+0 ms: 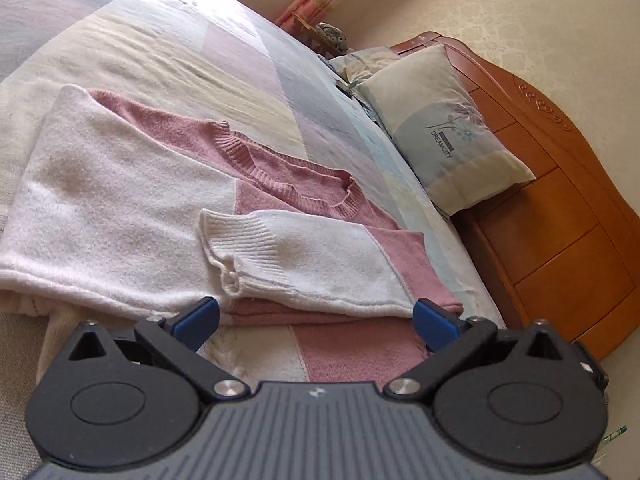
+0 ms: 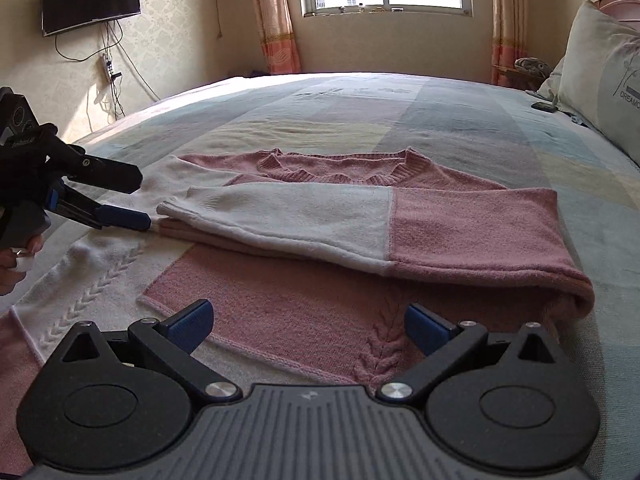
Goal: Fold clothes
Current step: 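Grasp the cream cuff of the folded sleeve with the left gripper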
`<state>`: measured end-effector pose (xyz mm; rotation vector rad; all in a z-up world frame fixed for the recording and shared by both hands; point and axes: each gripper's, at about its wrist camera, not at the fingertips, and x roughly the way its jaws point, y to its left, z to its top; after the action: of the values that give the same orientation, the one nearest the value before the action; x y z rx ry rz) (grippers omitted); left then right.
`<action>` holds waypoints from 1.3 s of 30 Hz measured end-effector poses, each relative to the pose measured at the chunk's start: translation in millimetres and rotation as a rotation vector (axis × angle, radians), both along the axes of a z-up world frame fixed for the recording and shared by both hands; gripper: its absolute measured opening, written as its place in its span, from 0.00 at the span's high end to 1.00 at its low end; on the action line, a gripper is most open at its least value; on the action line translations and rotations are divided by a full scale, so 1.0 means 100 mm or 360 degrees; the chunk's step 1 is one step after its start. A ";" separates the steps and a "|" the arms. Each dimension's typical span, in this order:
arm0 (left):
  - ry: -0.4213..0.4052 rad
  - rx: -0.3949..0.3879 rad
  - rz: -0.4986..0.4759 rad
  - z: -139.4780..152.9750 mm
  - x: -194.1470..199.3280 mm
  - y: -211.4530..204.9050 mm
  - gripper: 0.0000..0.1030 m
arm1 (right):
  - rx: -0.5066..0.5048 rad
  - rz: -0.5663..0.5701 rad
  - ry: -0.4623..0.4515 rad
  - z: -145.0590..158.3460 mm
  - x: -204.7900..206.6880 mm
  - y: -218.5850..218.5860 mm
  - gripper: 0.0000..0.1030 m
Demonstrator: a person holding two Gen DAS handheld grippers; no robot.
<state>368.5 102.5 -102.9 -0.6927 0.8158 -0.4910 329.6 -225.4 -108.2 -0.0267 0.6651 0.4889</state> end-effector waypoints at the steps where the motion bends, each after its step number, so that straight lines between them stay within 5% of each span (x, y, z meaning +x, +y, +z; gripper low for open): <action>1: 0.0019 -0.0070 0.0025 -0.02 0.05 0.04 0.01 | 0.0000 0.0000 0.0007 0.00 -0.02 -0.02 0.00; 8: 0.0268 -0.0263 0.0102 -0.16 0.39 0.10 0.01 | 0.0038 -0.0016 -0.0036 0.09 -0.10 -0.12 0.00; 19: 0.0379 -0.0286 0.0041 -0.21 0.64 -0.06 0.02 | 0.0046 -0.0003 -0.0064 0.15 -0.13 -0.11 0.00; 22: 0.0394 -0.0170 0.0065 -0.18 0.59 -0.04 0.26 | 0.0039 -0.0003 -0.0078 0.16 -0.13 -0.11 0.00; 27: 0.0409 0.0139 0.0128 -0.09 0.55 -0.10 0.85 | 0.0089 -0.0037 -0.0072 0.20 -0.12 -0.18 0.00; 31: 0.0303 0.0358 0.0122 0.11 0.51 -0.24 0.92 | 0.0151 -0.0071 -0.0084 0.25 -0.12 -0.24 0.00; 39: 0.0077 0.0447 0.0160 0.56 0.60 -0.25 0.94 | 0.0228 -0.0116 -0.0087 0.28 -0.12 -0.35 0.00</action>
<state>429.0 77.2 -47.0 -0.4838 0.8707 -0.2624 317.9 -260.4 -79.9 0.1182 0.5742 0.4632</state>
